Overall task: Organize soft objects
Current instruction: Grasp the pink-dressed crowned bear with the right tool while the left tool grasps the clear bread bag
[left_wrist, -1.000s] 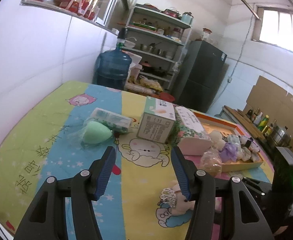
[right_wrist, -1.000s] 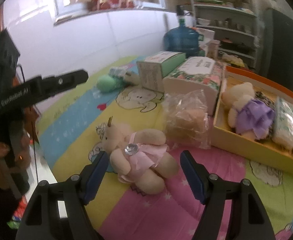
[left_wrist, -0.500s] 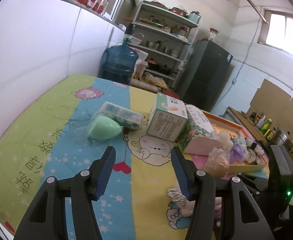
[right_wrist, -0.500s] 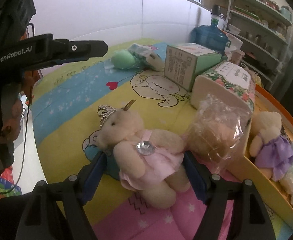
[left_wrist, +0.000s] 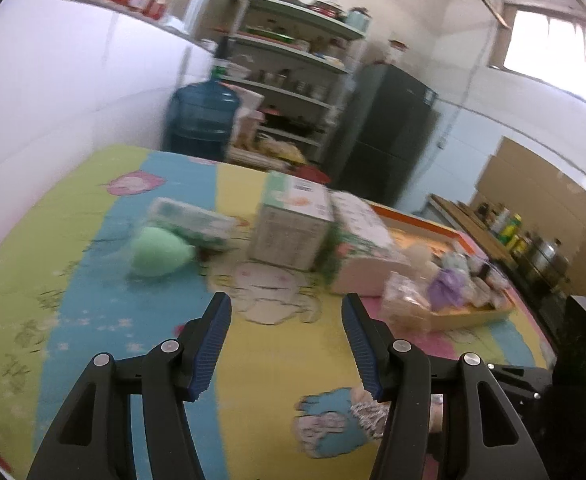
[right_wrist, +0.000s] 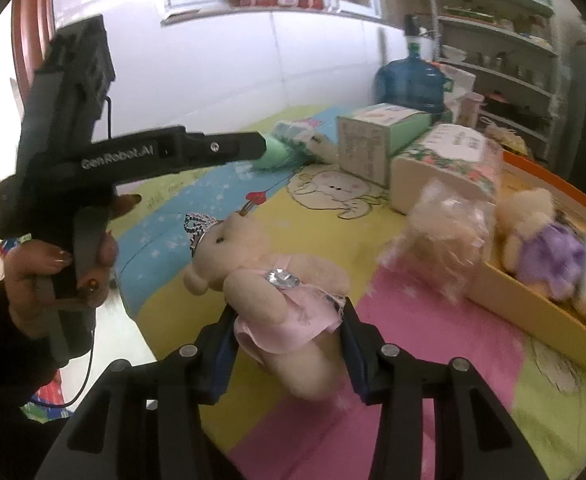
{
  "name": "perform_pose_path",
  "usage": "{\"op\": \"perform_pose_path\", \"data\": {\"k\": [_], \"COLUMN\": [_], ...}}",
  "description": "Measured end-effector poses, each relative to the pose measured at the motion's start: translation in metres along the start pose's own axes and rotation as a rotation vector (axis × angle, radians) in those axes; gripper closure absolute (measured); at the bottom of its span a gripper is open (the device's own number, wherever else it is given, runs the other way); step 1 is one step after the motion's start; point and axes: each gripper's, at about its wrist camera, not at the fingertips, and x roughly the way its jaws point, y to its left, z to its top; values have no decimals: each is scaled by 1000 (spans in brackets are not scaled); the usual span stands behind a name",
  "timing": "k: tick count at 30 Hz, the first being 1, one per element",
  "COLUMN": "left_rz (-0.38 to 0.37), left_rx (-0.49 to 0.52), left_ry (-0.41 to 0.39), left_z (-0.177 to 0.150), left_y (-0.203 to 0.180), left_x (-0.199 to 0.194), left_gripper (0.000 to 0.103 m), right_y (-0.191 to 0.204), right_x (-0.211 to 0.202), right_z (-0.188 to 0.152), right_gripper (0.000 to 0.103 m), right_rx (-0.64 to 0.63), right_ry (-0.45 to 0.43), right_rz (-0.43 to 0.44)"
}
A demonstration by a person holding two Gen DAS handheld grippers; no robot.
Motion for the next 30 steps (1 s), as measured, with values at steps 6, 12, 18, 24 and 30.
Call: {"op": "perform_pose_path", "data": {"k": [6,12,18,24,30], "left_rz": [-123,-159,-124,-84,-77], "left_rx": [112,188,224,219,207], "left_ry": [51,115,167,194,190], "left_z": [0,-4,-8,-9,-9], "left_y": [-49,-87,-104,-108,-106], "left_x": [23,58,86,101,102], "left_gripper": [41,39,39,39,40], "right_y": [-32,-71,-90,-99,-101], "right_x": [-41,-87,-107,-105,-100], "right_z": [-26,-49,-60,-61,-61], "right_gripper": [56,56,56,56,56], "right_rx": [114,245,291,304,304], "right_ry": [-39,-104,-154,-169,-170], "right_rz": [-110,-233,-257,-234,-216]}}
